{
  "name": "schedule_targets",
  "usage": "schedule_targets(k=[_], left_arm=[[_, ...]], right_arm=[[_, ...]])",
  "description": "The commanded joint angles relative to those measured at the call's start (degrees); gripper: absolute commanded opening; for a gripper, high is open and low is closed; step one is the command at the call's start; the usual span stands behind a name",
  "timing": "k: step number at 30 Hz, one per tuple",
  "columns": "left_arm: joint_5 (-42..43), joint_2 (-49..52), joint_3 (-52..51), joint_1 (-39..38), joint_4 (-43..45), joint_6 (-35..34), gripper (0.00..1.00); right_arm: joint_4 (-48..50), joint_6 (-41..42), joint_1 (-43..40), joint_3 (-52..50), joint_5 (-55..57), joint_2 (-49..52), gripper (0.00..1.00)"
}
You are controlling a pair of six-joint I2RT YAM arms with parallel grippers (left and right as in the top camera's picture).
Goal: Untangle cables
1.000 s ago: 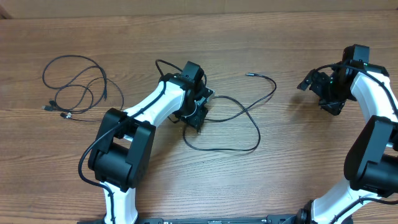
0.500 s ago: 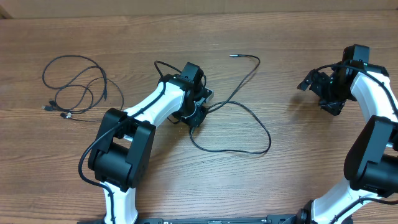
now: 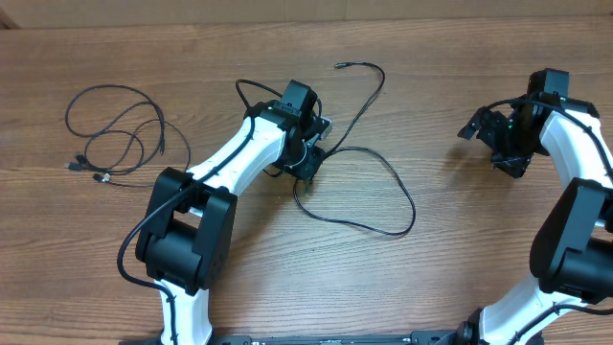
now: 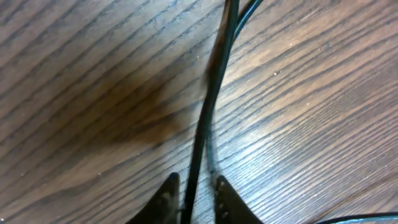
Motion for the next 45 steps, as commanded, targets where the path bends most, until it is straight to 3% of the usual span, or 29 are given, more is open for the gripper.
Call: schedule_targets(k=[1,5,10,15,19,24,26,27,29,32,37,45], left_arm=[[-0.15,-0.04,0.85,-0.46,1.4,-0.35,0.23],[0.48,-0.02,0.85,-0.57,4.48,-1.03,0.22],[0.52,-0.02,0.83,-2.21,7.39,-1.01,0.31],[-0.92,-0.02,0.83,-4.72,9.03,-1.01,0.33],[-4.02,-0.02,0.74,-5.66,9.57,-1.01,0.47],[-8.0,-0.02,0.5,-5.79,10.56,-1.01,0.56],[-9.97,-0.02,0.46,-5.7,10.93,-1.01,0.52],[-10.43,-0.02,0.46,-5.62,11.1,-0.98,0.39],[-10.47,-0.02,0.46,-5.57,11.15,-0.98,0.32],[-10.54,-0.02,0.13,-5.57,11.19,-0.94,0.32],[-13.33,-0.02,-1.9,-5.55,12.2,-0.79,0.44],[-13.7,-0.02,-6.82,-5.53,16.9,-0.79,0.42]], right_arm=[[0.2,-0.46,-0.07,1.03,0.44,-1.33,1.0],[0.2,-0.48,-0.07,1.03,0.44,-1.33,1.0],[0.2,-0.46,-0.07,1.03,0.44,-1.33,1.0],[0.2,-0.46,-0.07,1.03,0.44,-1.33,1.0],[0.22,-0.46,-0.07,1.03,0.46,-1.33,1.0],[0.22,-0.48,-0.07,1.03,0.44,-1.33,1.0],[0.2,-0.46,-0.07,1.03,0.44,-1.33,1.0],[0.22,-0.48,-0.07,1.03,0.44,-1.33,1.0],[0.2,-0.46,-0.07,1.03,0.44,-1.33,1.0],[0.2,-0.48,-0.07,1.03,0.44,-1.33,1.0],[0.2,-0.48,-0.07,1.03,0.44,-1.33,1.0],[0.2,-0.48,-0.07,1.03,0.44,-1.33,1.0]])
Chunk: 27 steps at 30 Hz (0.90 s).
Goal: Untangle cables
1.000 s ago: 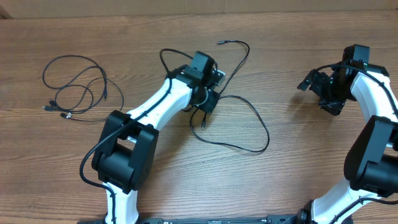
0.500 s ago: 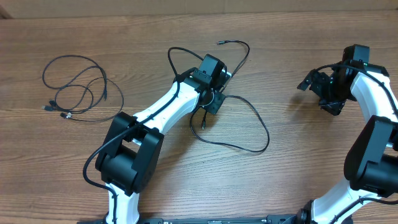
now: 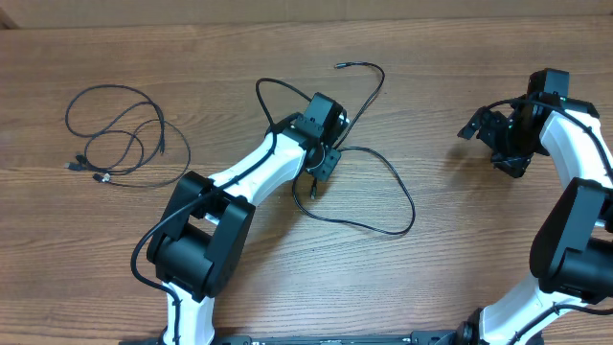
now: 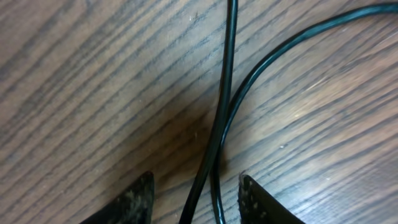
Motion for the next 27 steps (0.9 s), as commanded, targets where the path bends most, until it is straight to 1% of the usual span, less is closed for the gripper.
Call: schedule_targets(k=[1,2,4,5,17,24,27], left_arm=[[-1.01,-0.02,-2.05,0.33,1.84,-0.13,0.35],[-0.98,-0.02,-2.14,0.33,2.1,-0.13,0.25],[-0.98,-0.02,-2.12,0.33,2.67,-0.13,0.09],[-1.01,-0.04,-2.08,0.33,2.97,-0.13,0.04],[0.0,-0.04,-1.92,0.33,8.63,-0.15,0.04],[6.64,-0.04,-1.92,0.33,8.39,-0.11,0.04],[11.93,-0.02,-1.92,0.33,8.31,1.18,0.04]], right_arm=[[0.17,-0.44,-0.07,1.03,0.46,-1.33,1.0],[0.17,-0.44,-0.07,1.03,0.46,-1.33,1.0],[0.17,-0.46,-0.07,1.03,0.46,-1.33,1.0],[0.17,-0.44,-0.07,1.03,0.46,-1.33,1.0],[0.17,-0.46,-0.07,1.03,0.46,-1.33,1.0],[0.98,-0.22,-0.04,1.03,-0.07,-1.33,1.0],[0.87,-0.11,-0.04,1.03,-2.86,-1.33,1.0]])
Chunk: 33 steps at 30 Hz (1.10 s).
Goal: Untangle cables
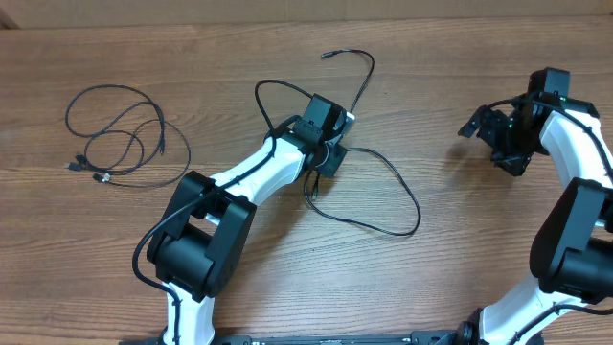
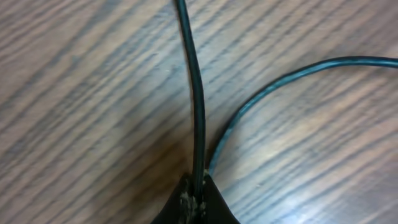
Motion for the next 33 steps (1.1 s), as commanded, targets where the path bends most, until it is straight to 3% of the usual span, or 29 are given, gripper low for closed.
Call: schedule_targets(k=[1,6,14,20,26,33], left_arm=[[8.52,-0.02,-0.02,0.33,-0.02,2.62,0.04],[9.62,-0.02,-0.02,0.33,2.16,4.59,0.04],[11.76,-0.02,-0.02,0.35,4.63,4.59,0.04],[9.79,-0.02,-0.04,0.98,4.57,4.57,0.07],[9.92,-0.02,-0.04,3.23,2.38,4.52,0.07],[18.43,-0.02,-0.09,7.58,-1.16,5.4,0.07]], right_arm=[[-2.36,-0.07,-0.07,1.03,-6.21,-1.33,1.0],[-8.46,1.64,0.33,0.76,-9.94,-1.33,1.0],[-8.39,-0.48,5.51,-4.31,-8.92,-1.31,1.0],[0.39,0.74,12.9,-11.98,-9.09,-1.31,1.0],[9.42,7.54,20.46,-17.11,-10.05,-1.31,1.0],[14.95,7.52,28.68,-17.68,-19.37,-1.31,1.0]])
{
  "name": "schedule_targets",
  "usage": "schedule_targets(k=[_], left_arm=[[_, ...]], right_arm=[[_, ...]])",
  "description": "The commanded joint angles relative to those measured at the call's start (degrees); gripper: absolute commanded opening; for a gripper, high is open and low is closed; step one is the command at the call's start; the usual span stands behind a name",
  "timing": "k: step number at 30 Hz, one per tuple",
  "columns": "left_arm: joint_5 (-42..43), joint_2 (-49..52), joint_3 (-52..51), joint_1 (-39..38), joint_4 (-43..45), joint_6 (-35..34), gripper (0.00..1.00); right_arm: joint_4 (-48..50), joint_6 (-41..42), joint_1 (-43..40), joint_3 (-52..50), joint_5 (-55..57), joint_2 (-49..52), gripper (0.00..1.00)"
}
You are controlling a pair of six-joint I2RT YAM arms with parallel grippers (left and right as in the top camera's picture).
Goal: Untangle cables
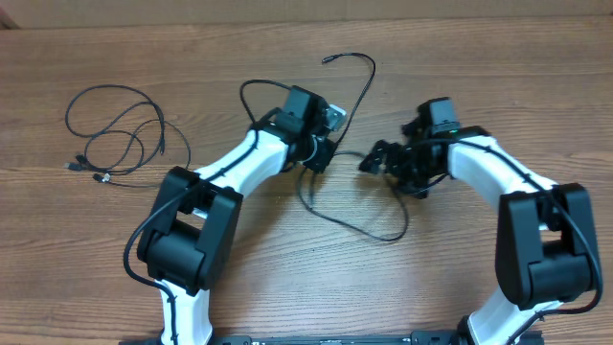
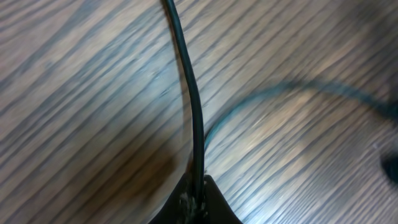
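Observation:
A long black cable (image 1: 370, 69) lies mid-table, one end plug at the far centre and a big loop (image 1: 356, 226) nearer me. My left gripper (image 1: 318, 151) is shut on one strand of it; in the left wrist view the strand (image 2: 189, 93) runs straight up out of the closed fingertips (image 2: 196, 200), and a second strand (image 2: 280, 93) shows blurred to the right. My right gripper (image 1: 375, 158) sits just right of the left one, beside the loop's top, fingers apparently spread with nothing seen between them.
A second thin black cable (image 1: 115, 134) lies coiled loosely at the far left of the wooden table (image 1: 479, 278), well apart from both arms. The two grippers are close together at mid-table.
My right arm has moved from the far right of the table to the centre, next to the loop. The left gripper stays shut on the strand, shifted slightly left, and the loop has narrowed.
At first my left gripper stood narrowly open with a strand between its fingers. Then it was wide open astride two crossing strands. Then it was shut on one strand. It still holds that strand, and the right gripper, idle at the right until now, is beside the loop.

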Motion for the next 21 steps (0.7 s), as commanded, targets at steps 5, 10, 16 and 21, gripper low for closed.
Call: schedule_targets(k=[5,10,16,21], left_arm=[[7.17,-0.02,0.04,4.02,-2.21,2.45,0.07],[7.19,-0.02,0.04,4.39,-5.33,5.92,0.19],[7.17,-0.02,-0.02,4.28,-8.09,8.9,0.31],[7.17,-0.02,-0.07,4.28,-8.15,9.77,0.49]], right_arm=[[5.7,0.94,7.8,-1.6,-4.55,1.4,1.0],[6.69,0.92,9.88,-1.6,-4.09,1.4,1.0],[6.67,-2.89,9.88,-1.6,-8.9,1.4,1.0],[6.45,-6.86,9.88,-1.6,-11.85,1.4,1.0]])
